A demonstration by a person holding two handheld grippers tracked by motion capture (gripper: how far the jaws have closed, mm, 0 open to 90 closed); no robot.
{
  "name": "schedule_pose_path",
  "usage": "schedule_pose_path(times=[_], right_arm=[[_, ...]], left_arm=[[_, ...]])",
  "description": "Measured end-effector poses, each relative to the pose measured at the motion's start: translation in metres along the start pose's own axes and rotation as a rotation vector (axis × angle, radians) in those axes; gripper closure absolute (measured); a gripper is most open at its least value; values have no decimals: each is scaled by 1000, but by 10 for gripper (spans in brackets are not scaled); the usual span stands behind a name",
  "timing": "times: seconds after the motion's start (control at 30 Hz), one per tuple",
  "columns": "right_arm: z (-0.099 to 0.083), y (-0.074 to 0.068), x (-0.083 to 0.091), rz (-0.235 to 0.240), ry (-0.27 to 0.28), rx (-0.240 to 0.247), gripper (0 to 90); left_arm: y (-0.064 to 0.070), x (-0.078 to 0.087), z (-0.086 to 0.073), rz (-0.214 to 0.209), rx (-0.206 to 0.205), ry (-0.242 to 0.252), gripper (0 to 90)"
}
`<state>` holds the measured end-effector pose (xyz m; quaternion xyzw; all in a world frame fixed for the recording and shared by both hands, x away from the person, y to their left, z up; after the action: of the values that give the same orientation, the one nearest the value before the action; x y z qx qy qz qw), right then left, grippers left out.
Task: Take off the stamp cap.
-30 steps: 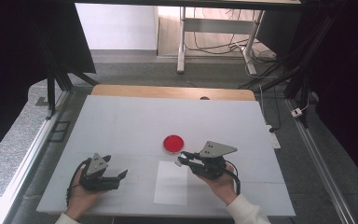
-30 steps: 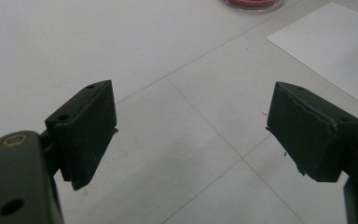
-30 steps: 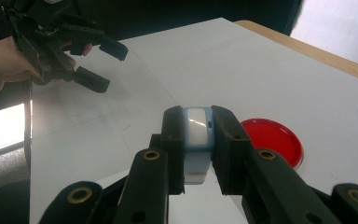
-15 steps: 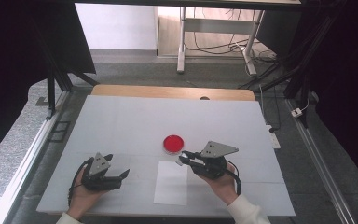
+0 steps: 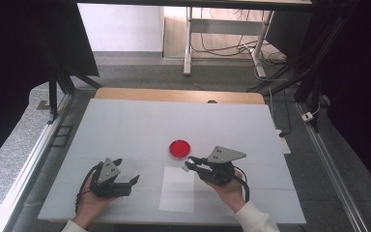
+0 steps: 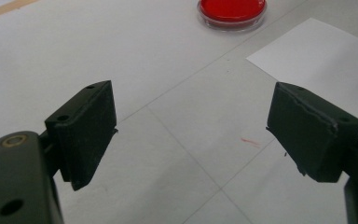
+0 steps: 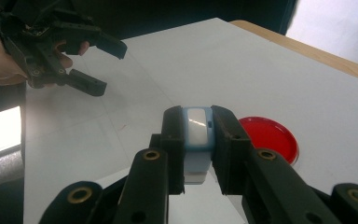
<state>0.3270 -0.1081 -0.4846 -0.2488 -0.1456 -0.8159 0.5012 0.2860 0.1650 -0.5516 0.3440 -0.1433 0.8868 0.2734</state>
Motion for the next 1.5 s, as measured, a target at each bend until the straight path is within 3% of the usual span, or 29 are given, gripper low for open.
schedule_pose_path(times=[0.43, 0.8, 1.5], right_arm=[[1, -1, 2, -4, 13, -4, 753], [1, 0, 0, -6, 10, -5, 753], [0, 1, 1, -14, 15, -15, 753]], left_arm=[[18, 3, 26, -4, -31, 6, 162], [22, 3, 56, -47, -13, 52, 165], [59, -19, 61, -100, -109, 34, 168]])
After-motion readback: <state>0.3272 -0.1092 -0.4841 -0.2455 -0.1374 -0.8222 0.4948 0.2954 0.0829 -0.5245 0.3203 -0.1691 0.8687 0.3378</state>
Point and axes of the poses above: each handheld gripper's, and its own axes: x roughly backward along the jaws, z roughly out of its top, y roughly to its right, the point moved 6 cm from there along -x, roughly forward along the jaws, and after that the axes turned 9 degrees about -y, right-handed, at the moved point
